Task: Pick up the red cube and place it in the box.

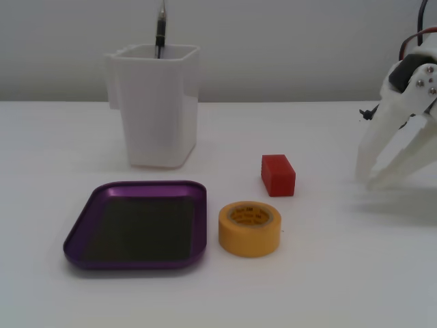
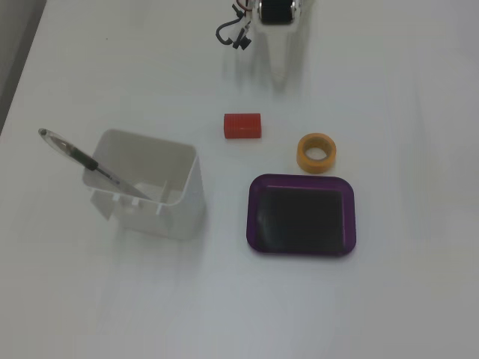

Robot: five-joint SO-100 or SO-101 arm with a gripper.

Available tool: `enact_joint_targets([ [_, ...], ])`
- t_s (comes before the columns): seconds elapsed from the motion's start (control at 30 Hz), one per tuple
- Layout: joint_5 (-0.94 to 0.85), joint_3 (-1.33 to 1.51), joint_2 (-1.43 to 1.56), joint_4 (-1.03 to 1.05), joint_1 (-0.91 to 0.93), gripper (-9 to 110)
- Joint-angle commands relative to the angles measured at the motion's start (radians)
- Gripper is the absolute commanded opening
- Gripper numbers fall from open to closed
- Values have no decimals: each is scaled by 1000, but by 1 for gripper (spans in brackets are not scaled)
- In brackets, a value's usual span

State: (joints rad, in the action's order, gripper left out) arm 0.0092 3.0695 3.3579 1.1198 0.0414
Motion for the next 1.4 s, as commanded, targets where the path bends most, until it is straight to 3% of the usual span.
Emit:
enact_joint_targets([
  [0.0,-5,11,104,-11,-6,0],
  [1.37,-2,-75,104,-9,-5,0],
])
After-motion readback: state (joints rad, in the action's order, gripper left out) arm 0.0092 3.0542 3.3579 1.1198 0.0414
